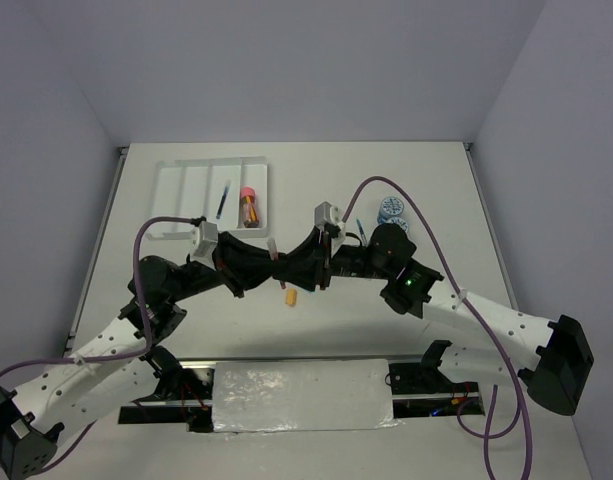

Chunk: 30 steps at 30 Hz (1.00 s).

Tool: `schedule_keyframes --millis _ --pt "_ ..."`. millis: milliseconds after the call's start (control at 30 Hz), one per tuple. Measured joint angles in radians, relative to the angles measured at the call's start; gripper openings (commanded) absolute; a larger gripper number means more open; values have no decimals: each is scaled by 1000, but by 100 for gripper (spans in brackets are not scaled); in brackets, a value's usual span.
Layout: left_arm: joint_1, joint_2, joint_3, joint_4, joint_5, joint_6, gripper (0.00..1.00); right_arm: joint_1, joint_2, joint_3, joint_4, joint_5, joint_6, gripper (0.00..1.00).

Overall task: Sort the stationery into containers
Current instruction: Close the pen cap on the pen.

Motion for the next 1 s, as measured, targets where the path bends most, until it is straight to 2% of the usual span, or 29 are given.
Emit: schedule_keyframes --millis 100,200,300,333,367,400,467,500,533,633,800,1000 --pt "1 12 0 54 78 -5 0 2 5 -1 17 -51 12 37" --pt "2 27 0 109 131 -24 0 2 5 -1 38 -97 25 31" --pt "3 35 0 141 159 -28 0 4 5 -1 58 -136 42 19" --pt "3 37 0 149 168 -29 0 5 4 -1 65 -146 48 9" --pt "4 38 0 155 173 -35 0 5 4 -2 70 -154 50 4" --pt "4 39 0 160 176 -44 7 5 4 -2 75 -161 51 1" --pt "4 39 3 161 178 -52 24 5 4 -3 82 -169 55 0" --pt "4 39 6 153 174 -51 49 5 4 -4 87 -169 56 0" --pt "3 38 13 139 167 -40 59 5 4 -5 90 -162 56 0" --pt "-4 35 44 61 127 -10 99 4 5 -6 87 -108 55 0" --pt "-6 39 120 -95 13 36 99 0 6 -14 63 -6 44 0" --pt "-6 43 140 -173 -100 55 99 0 6 -14 9 88 23 0"
